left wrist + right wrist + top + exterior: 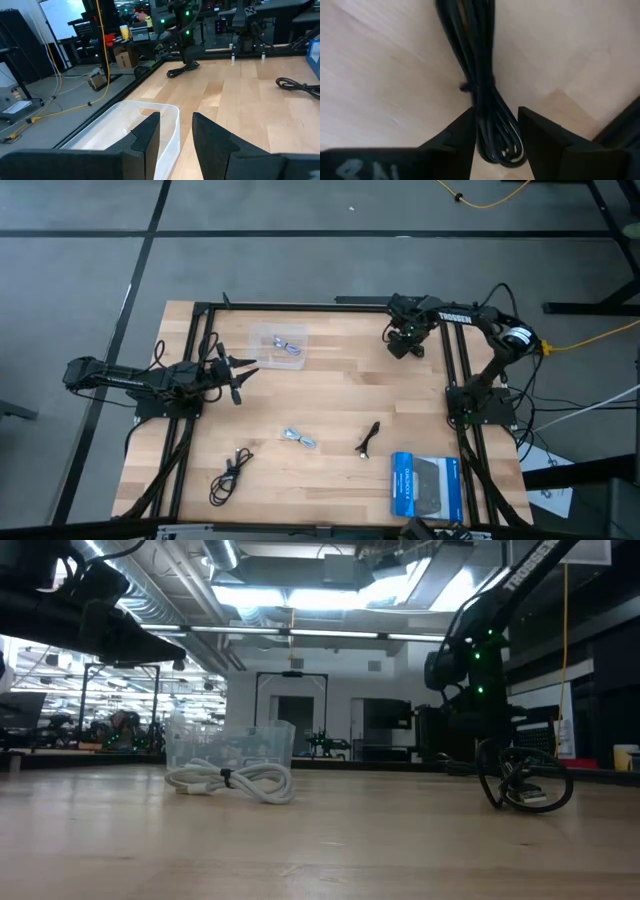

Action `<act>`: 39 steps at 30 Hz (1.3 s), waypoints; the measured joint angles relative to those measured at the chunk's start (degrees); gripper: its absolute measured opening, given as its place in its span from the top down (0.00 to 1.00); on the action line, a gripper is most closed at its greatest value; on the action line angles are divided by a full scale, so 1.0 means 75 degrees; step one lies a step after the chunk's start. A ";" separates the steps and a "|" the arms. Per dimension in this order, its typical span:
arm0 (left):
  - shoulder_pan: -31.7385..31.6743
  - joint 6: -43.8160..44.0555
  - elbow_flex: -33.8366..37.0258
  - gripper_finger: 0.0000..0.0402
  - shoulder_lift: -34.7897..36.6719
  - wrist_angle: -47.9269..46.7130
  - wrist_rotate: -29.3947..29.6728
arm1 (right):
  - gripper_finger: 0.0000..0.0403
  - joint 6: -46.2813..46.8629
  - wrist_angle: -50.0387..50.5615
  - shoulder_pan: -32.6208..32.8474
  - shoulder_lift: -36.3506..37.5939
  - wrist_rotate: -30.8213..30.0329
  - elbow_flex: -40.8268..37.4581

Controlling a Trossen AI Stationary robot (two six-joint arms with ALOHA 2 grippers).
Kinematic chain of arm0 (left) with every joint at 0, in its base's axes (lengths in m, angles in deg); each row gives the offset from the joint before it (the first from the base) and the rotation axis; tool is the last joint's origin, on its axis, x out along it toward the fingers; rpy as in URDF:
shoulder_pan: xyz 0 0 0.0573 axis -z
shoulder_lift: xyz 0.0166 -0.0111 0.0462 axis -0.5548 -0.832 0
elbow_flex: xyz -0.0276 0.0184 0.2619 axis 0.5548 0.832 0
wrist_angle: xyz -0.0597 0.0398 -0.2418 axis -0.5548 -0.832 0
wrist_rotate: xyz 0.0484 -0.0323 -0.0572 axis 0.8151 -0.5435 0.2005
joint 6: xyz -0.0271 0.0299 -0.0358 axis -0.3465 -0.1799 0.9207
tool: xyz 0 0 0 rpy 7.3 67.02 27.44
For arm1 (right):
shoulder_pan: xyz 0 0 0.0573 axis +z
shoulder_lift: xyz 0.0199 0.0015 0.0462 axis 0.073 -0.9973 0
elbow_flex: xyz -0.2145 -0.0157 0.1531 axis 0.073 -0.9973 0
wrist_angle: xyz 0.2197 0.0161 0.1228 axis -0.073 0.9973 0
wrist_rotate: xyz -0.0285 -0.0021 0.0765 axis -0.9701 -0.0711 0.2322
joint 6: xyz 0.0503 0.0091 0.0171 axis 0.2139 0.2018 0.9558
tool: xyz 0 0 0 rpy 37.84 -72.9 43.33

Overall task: Pick and place USB-C Cables
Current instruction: Put the top black charger cable into the transparent bin

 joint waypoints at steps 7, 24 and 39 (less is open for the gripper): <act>-0.0003 0.0598 0.0000 0.73 0.0000 -0.0003 -0.0006 | 0.63 0.0096 0.0395 -0.0118 -0.0378 0.0448 0.0001; -0.0002 0.0596 0.0000 0.73 -0.0002 -0.0015 -0.0009 | 0.85 0.0368 0.0920 0.0553 -0.0022 0.0850 0.0490; 0.0000 0.0534 0.0000 0.73 -0.0002 -0.0015 -0.0006 | 0.85 -0.0220 -0.3770 0.2568 -0.0290 0.2000 0.2864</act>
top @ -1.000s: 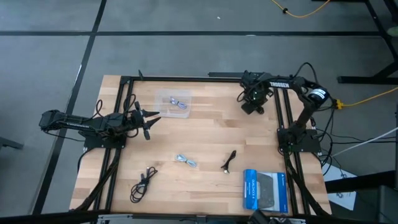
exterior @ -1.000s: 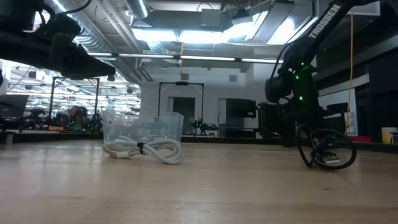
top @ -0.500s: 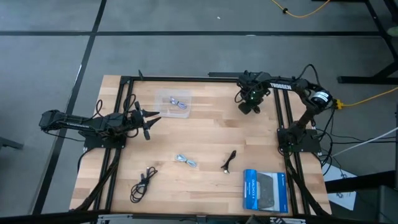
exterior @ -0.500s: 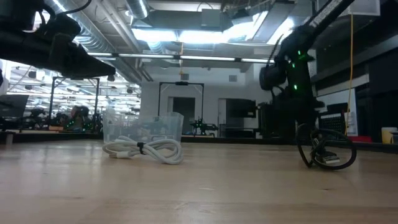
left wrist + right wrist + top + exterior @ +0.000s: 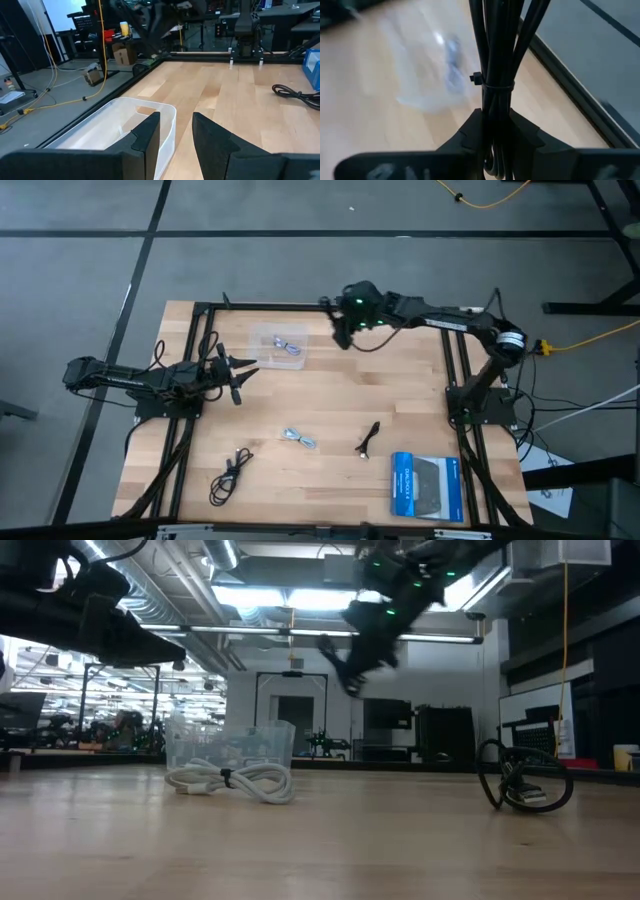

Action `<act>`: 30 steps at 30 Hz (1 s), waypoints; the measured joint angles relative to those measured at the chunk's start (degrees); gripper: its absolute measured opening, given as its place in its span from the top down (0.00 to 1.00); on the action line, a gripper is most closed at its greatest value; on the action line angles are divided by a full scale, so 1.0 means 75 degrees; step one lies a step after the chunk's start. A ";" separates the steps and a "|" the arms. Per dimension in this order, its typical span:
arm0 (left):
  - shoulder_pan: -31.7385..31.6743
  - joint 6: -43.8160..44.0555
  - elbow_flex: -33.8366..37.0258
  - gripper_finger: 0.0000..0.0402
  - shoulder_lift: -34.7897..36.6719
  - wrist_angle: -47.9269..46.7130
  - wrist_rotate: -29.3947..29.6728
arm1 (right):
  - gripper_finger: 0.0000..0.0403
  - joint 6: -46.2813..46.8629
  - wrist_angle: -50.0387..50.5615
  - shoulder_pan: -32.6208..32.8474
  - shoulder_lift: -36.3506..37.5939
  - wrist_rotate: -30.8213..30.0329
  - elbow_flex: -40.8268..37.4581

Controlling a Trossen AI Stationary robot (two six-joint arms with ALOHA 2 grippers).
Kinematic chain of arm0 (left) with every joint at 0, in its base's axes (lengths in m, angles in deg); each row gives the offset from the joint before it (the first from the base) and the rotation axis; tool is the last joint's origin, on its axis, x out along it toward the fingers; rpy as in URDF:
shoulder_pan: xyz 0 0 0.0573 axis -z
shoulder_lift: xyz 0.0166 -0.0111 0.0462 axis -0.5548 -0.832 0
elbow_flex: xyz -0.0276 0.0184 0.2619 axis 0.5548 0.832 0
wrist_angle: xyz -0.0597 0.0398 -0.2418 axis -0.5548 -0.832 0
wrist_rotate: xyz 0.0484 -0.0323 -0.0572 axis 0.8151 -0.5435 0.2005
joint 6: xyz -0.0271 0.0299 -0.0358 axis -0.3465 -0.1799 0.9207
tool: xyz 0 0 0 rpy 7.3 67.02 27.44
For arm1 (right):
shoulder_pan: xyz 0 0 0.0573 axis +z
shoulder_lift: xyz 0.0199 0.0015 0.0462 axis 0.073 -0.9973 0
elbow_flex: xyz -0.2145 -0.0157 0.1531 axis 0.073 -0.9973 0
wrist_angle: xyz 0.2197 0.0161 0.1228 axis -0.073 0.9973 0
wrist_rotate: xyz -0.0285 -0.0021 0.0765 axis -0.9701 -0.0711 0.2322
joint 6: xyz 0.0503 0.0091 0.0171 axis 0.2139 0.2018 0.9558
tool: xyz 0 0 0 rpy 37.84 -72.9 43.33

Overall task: Pick and place USB-C Cables
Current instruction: Put the top black charger cable into the transparent bin, then put the black charger cable into the transparent bin

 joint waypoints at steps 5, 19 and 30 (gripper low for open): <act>0.0000 -0.0001 0.0002 0.73 0.0003 0.0000 0.0000 | 0.85 -0.0552 0.0526 0.0315 -0.1419 0.0175 0.1961; -0.0002 -0.0006 0.0000 0.73 0.0003 0.0000 0.0002 | 0.85 -0.1437 0.1911 0.0719 -0.4115 0.0802 0.5440; 0.0000 -0.0011 0.0000 0.73 0.0001 -0.0002 0.0000 | 0.48 -0.1753 0.1697 0.0878 -0.4418 0.1253 0.5471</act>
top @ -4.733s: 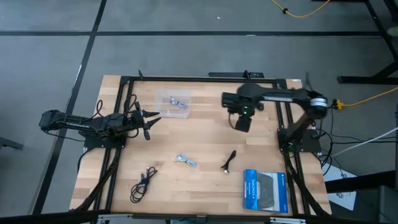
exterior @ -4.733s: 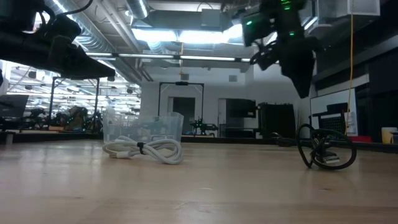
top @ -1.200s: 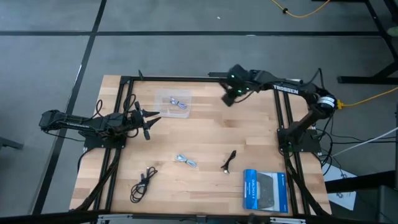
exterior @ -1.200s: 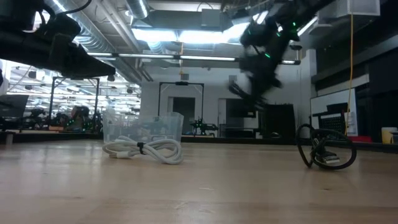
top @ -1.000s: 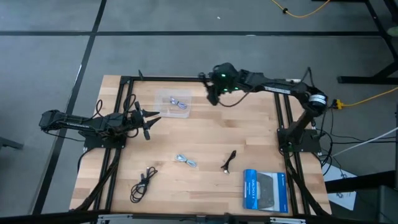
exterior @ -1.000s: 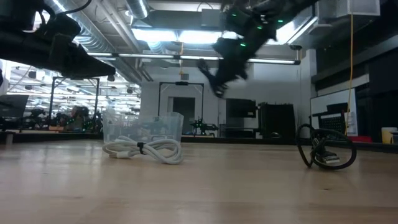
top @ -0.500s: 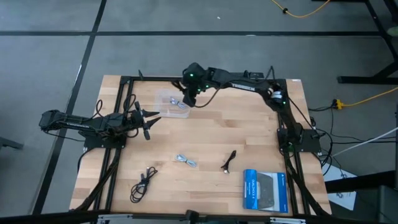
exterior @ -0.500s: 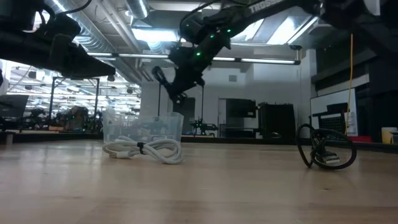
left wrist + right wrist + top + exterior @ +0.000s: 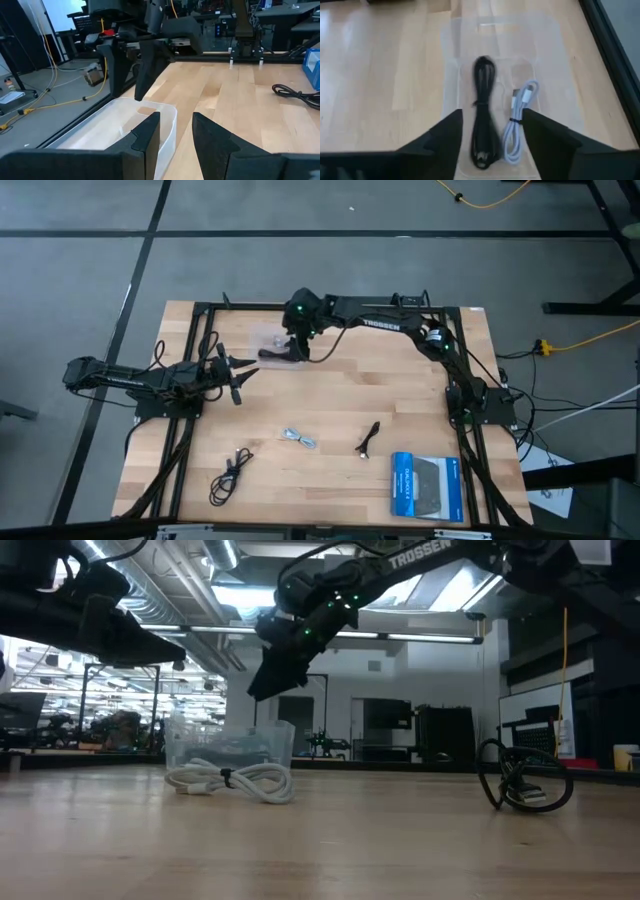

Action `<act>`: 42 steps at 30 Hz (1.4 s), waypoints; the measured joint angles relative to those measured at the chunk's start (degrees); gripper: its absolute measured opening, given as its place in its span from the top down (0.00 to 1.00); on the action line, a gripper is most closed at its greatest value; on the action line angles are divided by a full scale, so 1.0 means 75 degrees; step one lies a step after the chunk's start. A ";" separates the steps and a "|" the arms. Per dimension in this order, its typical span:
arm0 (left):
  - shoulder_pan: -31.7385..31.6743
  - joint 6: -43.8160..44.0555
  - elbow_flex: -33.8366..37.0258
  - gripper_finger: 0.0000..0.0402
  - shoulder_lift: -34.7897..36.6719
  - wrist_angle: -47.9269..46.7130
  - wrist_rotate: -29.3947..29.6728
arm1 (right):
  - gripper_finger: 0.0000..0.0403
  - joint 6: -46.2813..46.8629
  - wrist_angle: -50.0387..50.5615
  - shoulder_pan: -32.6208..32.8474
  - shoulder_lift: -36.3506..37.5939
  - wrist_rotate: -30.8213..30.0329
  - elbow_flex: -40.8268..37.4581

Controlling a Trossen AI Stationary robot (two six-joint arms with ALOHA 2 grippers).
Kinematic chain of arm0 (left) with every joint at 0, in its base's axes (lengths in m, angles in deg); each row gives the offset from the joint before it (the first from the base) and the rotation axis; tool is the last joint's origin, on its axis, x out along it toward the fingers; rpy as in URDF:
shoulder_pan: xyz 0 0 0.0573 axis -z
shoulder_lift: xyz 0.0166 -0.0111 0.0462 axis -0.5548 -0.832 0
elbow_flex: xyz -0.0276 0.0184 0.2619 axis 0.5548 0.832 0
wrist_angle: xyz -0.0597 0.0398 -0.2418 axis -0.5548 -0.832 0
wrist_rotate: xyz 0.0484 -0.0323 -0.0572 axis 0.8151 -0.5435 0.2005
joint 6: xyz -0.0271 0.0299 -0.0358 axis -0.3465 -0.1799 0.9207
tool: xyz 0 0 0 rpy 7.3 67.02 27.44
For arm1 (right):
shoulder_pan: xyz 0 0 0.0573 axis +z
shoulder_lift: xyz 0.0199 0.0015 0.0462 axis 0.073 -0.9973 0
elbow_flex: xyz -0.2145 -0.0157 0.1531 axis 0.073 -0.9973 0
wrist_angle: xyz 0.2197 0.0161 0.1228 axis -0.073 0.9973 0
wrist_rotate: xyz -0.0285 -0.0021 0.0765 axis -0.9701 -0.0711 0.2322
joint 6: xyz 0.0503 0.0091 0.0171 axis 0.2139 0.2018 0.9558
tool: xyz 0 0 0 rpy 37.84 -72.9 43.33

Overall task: Pick and place USB-C Cables
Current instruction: Put the black charger cable into the transparent bin

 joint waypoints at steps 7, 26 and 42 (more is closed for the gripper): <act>-0.0002 -0.0001 0.0000 0.73 0.0002 -0.0001 0.0000 | 0.42 0.0623 0.0783 0.0063 0.0463 -0.0023 -0.0003; -0.0002 0.0005 0.0000 0.73 0.0000 -0.0014 0.0000 | 0.46 0.1402 0.4268 0.0522 0.1877 -0.0967 -0.0015; -0.0002 0.0005 0.0000 0.73 0.0002 -0.0050 0.0000 | 0.46 0.0973 0.4743 0.0833 0.1862 -0.0968 -0.0035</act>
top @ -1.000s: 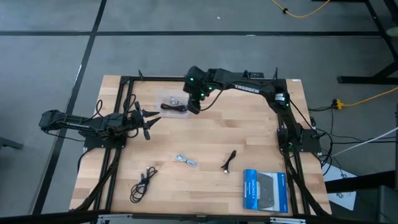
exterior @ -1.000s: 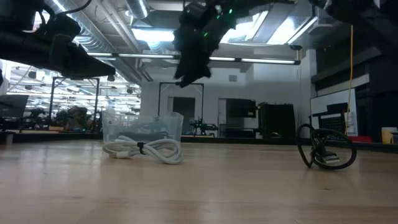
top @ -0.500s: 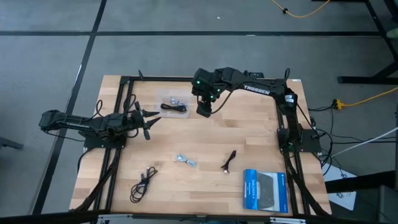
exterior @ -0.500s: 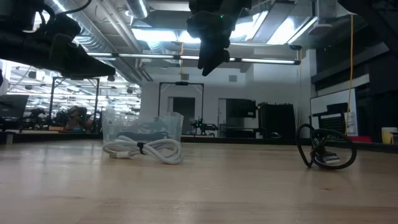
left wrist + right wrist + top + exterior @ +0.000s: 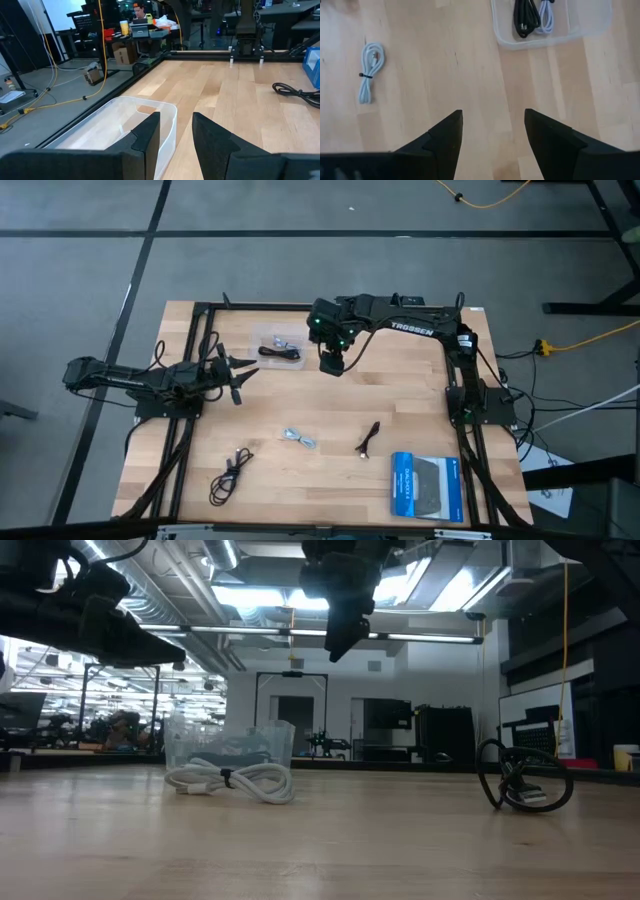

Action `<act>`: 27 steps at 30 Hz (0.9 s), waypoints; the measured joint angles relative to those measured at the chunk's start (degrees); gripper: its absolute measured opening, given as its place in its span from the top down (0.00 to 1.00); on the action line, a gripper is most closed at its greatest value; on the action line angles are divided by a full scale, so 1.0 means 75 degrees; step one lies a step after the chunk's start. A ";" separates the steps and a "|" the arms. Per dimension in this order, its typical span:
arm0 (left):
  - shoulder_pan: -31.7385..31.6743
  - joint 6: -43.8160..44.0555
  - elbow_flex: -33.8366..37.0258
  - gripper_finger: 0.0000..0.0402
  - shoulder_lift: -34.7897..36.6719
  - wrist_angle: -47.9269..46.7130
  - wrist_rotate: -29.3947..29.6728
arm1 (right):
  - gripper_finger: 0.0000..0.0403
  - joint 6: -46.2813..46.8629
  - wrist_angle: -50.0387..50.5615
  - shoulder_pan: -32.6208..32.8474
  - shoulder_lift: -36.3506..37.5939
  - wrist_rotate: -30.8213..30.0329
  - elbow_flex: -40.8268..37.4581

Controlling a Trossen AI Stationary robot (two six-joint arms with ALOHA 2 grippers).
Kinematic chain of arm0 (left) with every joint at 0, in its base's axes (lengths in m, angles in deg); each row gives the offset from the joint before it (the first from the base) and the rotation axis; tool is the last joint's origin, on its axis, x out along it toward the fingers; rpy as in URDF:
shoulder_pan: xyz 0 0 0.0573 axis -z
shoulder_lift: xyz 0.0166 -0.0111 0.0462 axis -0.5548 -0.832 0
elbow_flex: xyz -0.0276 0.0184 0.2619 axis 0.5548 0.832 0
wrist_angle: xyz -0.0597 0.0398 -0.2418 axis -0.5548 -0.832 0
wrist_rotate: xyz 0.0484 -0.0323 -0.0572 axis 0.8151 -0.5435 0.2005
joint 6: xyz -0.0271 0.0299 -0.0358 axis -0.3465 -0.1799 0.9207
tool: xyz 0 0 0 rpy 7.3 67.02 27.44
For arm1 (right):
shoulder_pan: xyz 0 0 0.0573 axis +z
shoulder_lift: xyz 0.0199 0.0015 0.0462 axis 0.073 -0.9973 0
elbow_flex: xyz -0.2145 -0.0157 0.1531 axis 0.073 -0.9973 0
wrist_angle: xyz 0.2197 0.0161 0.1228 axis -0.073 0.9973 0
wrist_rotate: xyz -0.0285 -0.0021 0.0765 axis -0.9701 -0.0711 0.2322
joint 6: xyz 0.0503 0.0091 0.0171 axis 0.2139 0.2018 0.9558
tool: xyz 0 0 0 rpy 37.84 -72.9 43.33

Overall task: Pick and place USB-C Cables
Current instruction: Put the black charger cable into the transparent bin

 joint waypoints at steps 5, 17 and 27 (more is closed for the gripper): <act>0.0002 0.0000 0.0000 0.73 0.0000 0.0000 0.0000 | 0.46 -0.0002 0.0381 0.0035 0.0000 0.0000 -0.0003; -0.0001 0.0000 0.0000 0.73 0.0000 -0.0003 0.0002 | 0.46 0.0386 0.2716 0.1064 0.0358 -0.0547 -0.0322; -0.0001 0.0331 0.0000 0.73 -0.0001 -0.0008 -0.0060 | 0.46 0.1746 0.2413 0.2004 0.3102 -0.1824 -0.3269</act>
